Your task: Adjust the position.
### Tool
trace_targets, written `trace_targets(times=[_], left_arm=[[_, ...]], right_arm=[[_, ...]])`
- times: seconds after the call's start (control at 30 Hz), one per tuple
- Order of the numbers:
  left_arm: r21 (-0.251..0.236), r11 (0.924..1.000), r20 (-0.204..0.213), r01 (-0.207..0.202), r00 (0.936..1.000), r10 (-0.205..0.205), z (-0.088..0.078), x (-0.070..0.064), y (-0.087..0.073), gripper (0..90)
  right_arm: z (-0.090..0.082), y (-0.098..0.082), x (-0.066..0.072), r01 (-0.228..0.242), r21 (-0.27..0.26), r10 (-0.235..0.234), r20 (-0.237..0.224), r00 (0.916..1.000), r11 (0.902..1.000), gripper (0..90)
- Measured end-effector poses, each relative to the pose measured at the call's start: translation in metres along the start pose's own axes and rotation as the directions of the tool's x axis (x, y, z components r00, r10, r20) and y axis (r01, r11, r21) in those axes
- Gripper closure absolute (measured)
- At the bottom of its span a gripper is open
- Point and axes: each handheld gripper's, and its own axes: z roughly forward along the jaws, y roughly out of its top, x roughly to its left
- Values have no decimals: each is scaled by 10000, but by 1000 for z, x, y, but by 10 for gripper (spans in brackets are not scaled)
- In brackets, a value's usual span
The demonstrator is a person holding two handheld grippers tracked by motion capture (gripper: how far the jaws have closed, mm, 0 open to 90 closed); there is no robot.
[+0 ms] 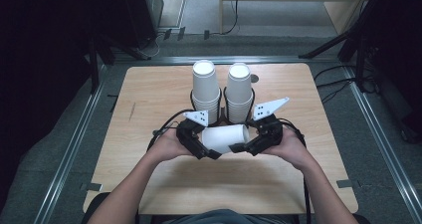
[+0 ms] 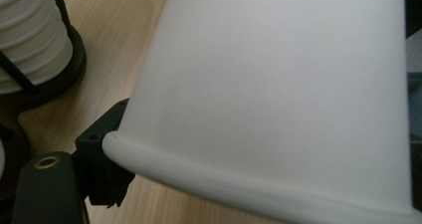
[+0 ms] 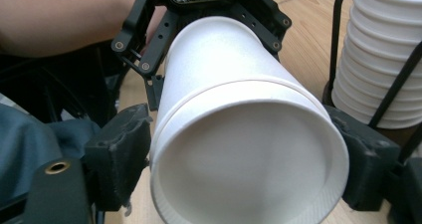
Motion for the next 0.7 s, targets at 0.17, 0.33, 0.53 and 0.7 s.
trace_targets(times=[0.17,0.33,0.53,0.7], left_arm=[[159,9999,-125,5,9999,-3,-4,1,0,136],[176,9998,-211,82,9997,-78,-10,3,-1,137],[397,9989,-372,256,9990,-241,-20,6,-2,136],[976,9950,-635,230,9978,-168,-23,6,1,136]], right_arm=[[1,-2,0,-44,434,38,135,9999,9990,188],[1,-5,-2,18,660,-38,304,9995,9978,188],[0,-10,-2,193,1080,-253,551,9982,9940,187],[3,-15,-5,208,1470,-309,668,9973,9889,188]])
